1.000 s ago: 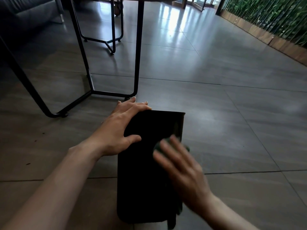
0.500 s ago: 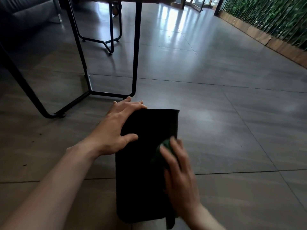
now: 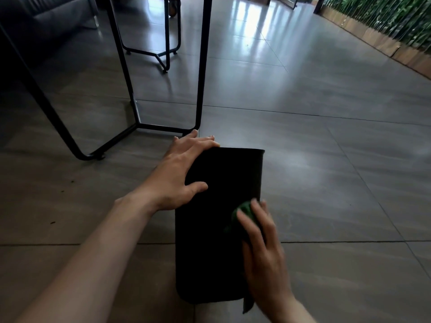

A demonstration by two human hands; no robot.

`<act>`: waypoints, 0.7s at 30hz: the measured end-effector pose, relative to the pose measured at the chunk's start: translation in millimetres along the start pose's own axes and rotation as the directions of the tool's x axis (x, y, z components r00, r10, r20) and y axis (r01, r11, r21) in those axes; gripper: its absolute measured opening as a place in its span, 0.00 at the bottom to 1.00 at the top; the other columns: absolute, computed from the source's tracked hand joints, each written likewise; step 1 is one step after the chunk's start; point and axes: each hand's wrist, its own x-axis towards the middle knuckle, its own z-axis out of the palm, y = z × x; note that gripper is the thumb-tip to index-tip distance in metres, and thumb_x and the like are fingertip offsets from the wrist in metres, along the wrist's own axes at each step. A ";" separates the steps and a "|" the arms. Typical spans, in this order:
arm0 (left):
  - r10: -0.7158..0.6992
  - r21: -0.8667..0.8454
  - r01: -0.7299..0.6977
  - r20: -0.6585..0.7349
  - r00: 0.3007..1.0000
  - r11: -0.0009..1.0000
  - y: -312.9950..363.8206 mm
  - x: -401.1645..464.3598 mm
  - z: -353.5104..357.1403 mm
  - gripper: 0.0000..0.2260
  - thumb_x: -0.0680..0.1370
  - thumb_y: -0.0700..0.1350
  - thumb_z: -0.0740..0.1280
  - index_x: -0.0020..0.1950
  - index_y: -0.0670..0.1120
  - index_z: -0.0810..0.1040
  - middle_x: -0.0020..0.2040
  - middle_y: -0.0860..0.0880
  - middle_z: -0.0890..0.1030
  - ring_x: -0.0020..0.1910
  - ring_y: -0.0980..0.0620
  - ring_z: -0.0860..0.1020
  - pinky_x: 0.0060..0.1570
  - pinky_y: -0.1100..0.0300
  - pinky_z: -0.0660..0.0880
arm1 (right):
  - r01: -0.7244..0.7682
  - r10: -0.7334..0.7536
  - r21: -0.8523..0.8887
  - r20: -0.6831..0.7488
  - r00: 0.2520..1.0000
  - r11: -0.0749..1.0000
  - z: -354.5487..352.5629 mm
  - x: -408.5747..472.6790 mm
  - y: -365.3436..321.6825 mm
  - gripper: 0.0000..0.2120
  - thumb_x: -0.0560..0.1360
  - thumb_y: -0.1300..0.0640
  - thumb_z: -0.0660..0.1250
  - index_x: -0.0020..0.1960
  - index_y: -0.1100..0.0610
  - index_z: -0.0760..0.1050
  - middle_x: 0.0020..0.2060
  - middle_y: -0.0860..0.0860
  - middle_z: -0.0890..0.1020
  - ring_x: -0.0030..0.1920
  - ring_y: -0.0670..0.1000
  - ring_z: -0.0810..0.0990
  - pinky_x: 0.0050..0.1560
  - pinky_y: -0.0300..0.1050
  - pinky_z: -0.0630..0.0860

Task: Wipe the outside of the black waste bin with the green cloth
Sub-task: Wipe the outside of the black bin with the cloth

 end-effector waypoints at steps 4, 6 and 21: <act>-0.001 -0.012 0.001 -0.001 1.000 1.000 -1.3 -0.3 -0.7 0.37 0.69 0.42 0.76 0.73 0.60 0.64 0.76 0.62 0.64 0.79 0.60 0.48 0.79 0.47 0.47 | -0.124 0.139 0.099 -0.155 0.978 0.987 -2.9 82.5 -8.9 0.23 0.82 0.66 0.64 0.76 0.57 0.71 0.78 0.56 0.67 0.81 0.59 0.63 0.74 0.61 0.73; -0.002 -0.002 0.002 -0.006 1.000 1.000 -1.3 -0.8 -0.7 0.38 0.69 0.42 0.76 0.74 0.60 0.64 0.76 0.61 0.63 0.79 0.60 0.48 0.79 0.47 0.47 | -0.127 0.140 0.079 -0.186 0.972 0.989 -0.3 89.6 -11.4 0.23 0.82 0.66 0.65 0.76 0.57 0.71 0.78 0.57 0.68 0.81 0.61 0.64 0.74 0.60 0.72; 0.011 -0.020 -0.011 0.009 1.000 1.000 3.5 -4.8 -0.8 0.37 0.69 0.41 0.77 0.73 0.61 0.64 0.76 0.62 0.64 0.79 0.61 0.48 0.77 0.55 0.45 | -0.027 0.023 -0.025 -0.158 0.987 0.999 -7.1 80.5 -19.8 0.19 0.86 0.55 0.57 0.76 0.53 0.72 0.78 0.57 0.68 0.82 0.60 0.62 0.71 0.61 0.75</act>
